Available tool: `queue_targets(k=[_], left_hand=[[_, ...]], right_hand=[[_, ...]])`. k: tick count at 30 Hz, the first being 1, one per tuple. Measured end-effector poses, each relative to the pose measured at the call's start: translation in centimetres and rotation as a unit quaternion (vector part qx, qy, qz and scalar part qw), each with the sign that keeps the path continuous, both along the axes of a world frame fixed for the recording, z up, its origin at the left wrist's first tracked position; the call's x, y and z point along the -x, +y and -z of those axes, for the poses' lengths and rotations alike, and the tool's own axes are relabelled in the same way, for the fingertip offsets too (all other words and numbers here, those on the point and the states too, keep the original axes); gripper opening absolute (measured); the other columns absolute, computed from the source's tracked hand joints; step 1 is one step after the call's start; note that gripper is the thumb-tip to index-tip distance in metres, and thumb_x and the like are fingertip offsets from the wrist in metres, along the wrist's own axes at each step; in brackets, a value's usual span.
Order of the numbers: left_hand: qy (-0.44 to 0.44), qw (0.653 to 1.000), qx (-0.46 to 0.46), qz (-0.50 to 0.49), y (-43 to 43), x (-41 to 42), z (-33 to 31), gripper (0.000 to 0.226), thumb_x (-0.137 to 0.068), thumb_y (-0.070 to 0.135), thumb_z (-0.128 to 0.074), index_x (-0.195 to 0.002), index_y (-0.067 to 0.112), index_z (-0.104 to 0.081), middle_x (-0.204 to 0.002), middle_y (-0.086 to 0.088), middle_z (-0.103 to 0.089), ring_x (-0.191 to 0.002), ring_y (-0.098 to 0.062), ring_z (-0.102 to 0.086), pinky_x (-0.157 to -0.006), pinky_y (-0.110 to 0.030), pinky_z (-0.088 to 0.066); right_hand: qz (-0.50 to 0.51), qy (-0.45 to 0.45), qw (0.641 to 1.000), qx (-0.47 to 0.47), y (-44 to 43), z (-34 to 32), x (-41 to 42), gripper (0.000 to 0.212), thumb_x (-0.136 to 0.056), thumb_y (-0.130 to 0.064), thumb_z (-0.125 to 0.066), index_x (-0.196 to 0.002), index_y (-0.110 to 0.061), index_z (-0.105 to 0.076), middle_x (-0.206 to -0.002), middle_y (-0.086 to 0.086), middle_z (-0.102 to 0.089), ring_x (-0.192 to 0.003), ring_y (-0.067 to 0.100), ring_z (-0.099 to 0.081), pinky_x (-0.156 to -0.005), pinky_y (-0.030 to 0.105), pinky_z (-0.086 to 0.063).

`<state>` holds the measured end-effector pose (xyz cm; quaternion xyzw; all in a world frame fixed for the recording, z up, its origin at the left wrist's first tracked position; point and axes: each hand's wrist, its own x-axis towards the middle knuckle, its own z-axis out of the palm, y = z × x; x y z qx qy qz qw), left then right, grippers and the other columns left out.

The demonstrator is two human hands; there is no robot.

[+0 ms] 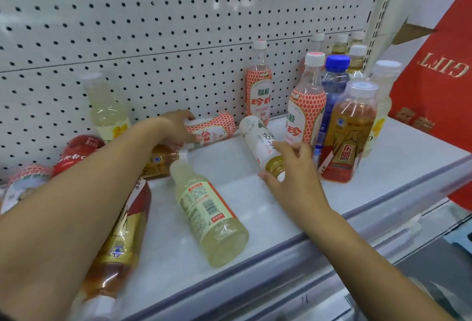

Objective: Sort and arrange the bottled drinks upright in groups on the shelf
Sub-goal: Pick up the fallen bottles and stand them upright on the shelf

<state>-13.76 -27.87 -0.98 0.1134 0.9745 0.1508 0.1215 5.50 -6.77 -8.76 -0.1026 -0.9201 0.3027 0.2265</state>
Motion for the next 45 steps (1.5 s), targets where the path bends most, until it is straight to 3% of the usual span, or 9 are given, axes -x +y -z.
queue_targets(k=[4, 9, 14, 21, 26, 32, 37, 42, 45], left_hand=[[0.021, 0.999, -0.03, -0.01, -0.1, -0.8, 0.2, 0.061, -0.091, 0.042, -0.069, -0.144, 0.026, -0.043, -0.124, 0.0, -0.055, -0.08, -0.015, -0.061, -0.057, -0.025, -0.044], [0.113, 0.993, 0.021, 0.001, 0.5, -1.2, -0.5, 0.062, -0.082, 0.056, -0.073, -0.125, 0.018, -0.049, -0.108, -0.001, -0.062, -0.086, -0.018, -0.06, -0.078, -0.037, -0.056], [0.092, 0.992, 0.057, 0.058, 1.5, -2.0, -2.0, 0.06, -0.083, 0.063, -0.067, -0.115, 0.017, -0.046, -0.098, -0.003, -0.063, -0.083, -0.021, -0.065, -0.068, -0.038, -0.059], [0.022, 0.992, -0.027, 0.123, 1.4, -3.4, -5.7, 0.07, -0.07, 0.027, -0.091, -0.13, 0.024, -0.054, -0.119, -0.001, -0.061, -0.088, -0.019, -0.071, -0.069, -0.028, -0.062], [0.084, 0.984, -0.086, 0.132, 2.7, -5.2, -7.1, 0.05, -0.075, 0.02, -0.087, -0.119, 0.018, -0.064, -0.114, -0.003, -0.065, -0.081, -0.018, -0.073, -0.068, -0.032, -0.064], [0.191, 0.949, -0.23, 0.105, 3.9, -7.4, -8.8, 0.03, -0.074, 0.025, -0.088, -0.098, 0.019, -0.071, -0.103, -0.002, -0.059, -0.081, -0.017, -0.073, -0.067, -0.03, -0.063], [0.202, 0.926, -0.287, 0.14, 6.0, -8.1, -8.9, 0.04, -0.074, 0.021, -0.088, -0.109, 0.019, -0.069, -0.101, 0.003, -0.068, -0.083, -0.007, -0.067, -0.061, -0.018, -0.055], [0.215, 0.913, -0.308, 0.162, 8.5, -8.1, -8.0, 0.052, -0.082, 0.023, -0.082, -0.13, 0.031, -0.063, -0.108, 0.007, -0.065, -0.092, -0.011, -0.064, -0.077, -0.025, -0.054], [0.173, 0.918, -0.305, 0.187, 9.1, -8.0, -7.8, 0.061, -0.088, 0.02, -0.076, -0.142, 0.037, -0.053, -0.115, 0.004, -0.067, -0.101, -0.016, -0.067, -0.087, -0.034, -0.058]], right_hand=[[0.009, 0.072, 0.997, 0.016, -0.1, -0.4, 0.1, 0.058, -0.089, -0.033, -0.076, -0.14, -0.018, -0.053, -0.136, 0.003, -0.039, -0.119, 0.017, -0.046, -0.095, 0.02, -0.043], [0.013, 0.183, 0.983, 0.029, 0.5, -2.1, -0.1, 0.04, -0.087, -0.027, -0.078, -0.121, -0.011, -0.064, -0.118, 0.0, -0.05, -0.101, 0.008, -0.049, -0.08, 0.0, -0.038], [0.009, 0.258, 0.965, 0.037, 1.5, -4.8, -0.6, 0.03, -0.085, -0.023, -0.08, -0.107, -0.011, -0.063, -0.104, -0.001, -0.054, -0.09, 0.009, -0.052, -0.075, -0.001, -0.039], [-0.027, 0.269, 0.959, 0.081, 2.2, -7.5, -0.5, 0.043, -0.083, -0.026, -0.082, -0.116, -0.018, -0.054, -0.103, -0.005, -0.061, -0.089, 0.01, -0.06, -0.073, 0.009, -0.051], [-0.052, 0.245, 0.963, 0.095, 2.3, -9.8, -0.5, 0.047, -0.083, -0.025, -0.081, -0.12, -0.016, -0.052, -0.094, -0.012, -0.059, -0.073, -0.011, -0.056, -0.065, 0.002, -0.042], [-0.049, 0.219, 0.973, 0.048, 3.5, -11.3, -0.9, 0.029, -0.086, -0.026, -0.079, -0.108, -0.021, -0.06, -0.073, -0.018, -0.052, -0.066, -0.011, -0.053, -0.061, 0.0, -0.038], [-0.016, 0.209, 0.978, -0.015, 4.2, -11.4, -0.6, 0.032, -0.09, -0.021, -0.075, -0.119, -0.019, -0.064, -0.094, -0.006, -0.057, -0.084, 0.015, -0.055, -0.071, 0.008, -0.035], [-0.006, 0.259, 0.964, -0.061, 4.2, -10.1, -0.7, 0.039, -0.09, -0.018, -0.075, -0.127, -0.016, -0.063, -0.125, 0.004, -0.054, -0.099, 0.023, -0.061, -0.088, 0.038, -0.055], [0.022, 0.323, 0.941, -0.095, 3.6, -9.0, -2.0, 0.038, -0.089, -0.022, -0.076, -0.125, -0.013, -0.065, -0.123, 0.008, -0.055, -0.097, 0.02, -0.059, -0.09, 0.025, -0.052]])
